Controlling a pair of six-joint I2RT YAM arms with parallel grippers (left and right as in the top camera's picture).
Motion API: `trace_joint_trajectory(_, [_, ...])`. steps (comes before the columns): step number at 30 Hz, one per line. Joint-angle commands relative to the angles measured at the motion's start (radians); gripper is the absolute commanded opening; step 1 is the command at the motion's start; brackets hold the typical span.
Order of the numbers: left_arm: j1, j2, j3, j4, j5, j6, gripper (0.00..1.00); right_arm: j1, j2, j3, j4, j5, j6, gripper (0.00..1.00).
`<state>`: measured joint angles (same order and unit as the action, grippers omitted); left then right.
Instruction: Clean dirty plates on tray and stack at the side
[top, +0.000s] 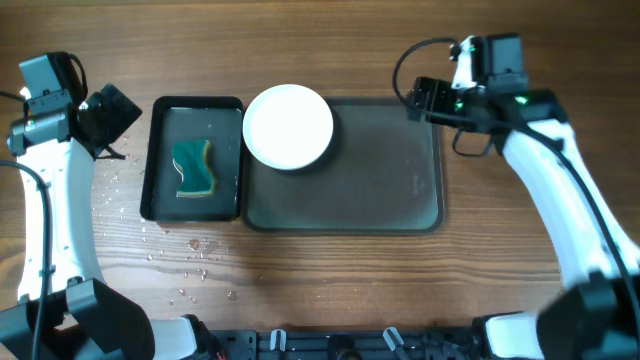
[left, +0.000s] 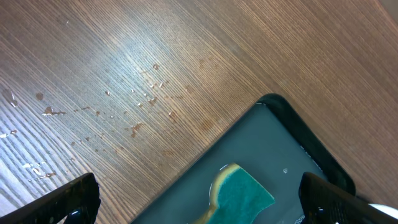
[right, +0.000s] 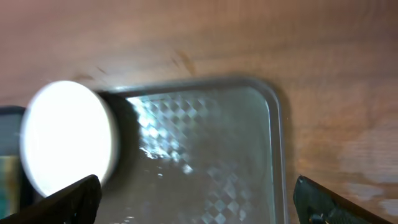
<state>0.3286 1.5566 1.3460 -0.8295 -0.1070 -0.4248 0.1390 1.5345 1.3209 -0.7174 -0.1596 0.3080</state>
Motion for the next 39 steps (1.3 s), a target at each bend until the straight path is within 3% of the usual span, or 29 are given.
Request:
trace_joint_trajectory(1, [0.003,0.001,0.008,0.0,0.002,-0.01,1.0,0.0,-0.15,0.006,0.006,0.01,-0.018,1.0])
trace_joint_trajectory(11, [0.003,0.001,0.008,0.0,0.002,-0.01,1.0,0.0,-0.398,0.006,0.004,0.013,-0.02,1.0])
trace_joint_trajectory(18, [0.003,0.001,0.008,0.0,0.002,-0.01,1.0,0.0,-0.587,0.005,-0.031,0.171,-0.021,1.0])
trace_joint_trajectory(23, [0.003,0.001,0.008,0.0,0.002,-0.01,1.0,-0.002,-0.775,-0.023,-0.075,0.217,-0.114,1.0])
trace_joint_trajectory(34, [0.003,0.001,0.008,0.0,0.002,-0.01,1.0,-0.108,-1.244,-0.347,-0.045,0.204,-0.148,1.0])
trace_joint_trajectory(39, [0.003,0.001,0.008,0.0,0.002,-0.01,1.0,-0.129,-1.391,-0.544,0.11,0.204,-0.148,1.0])
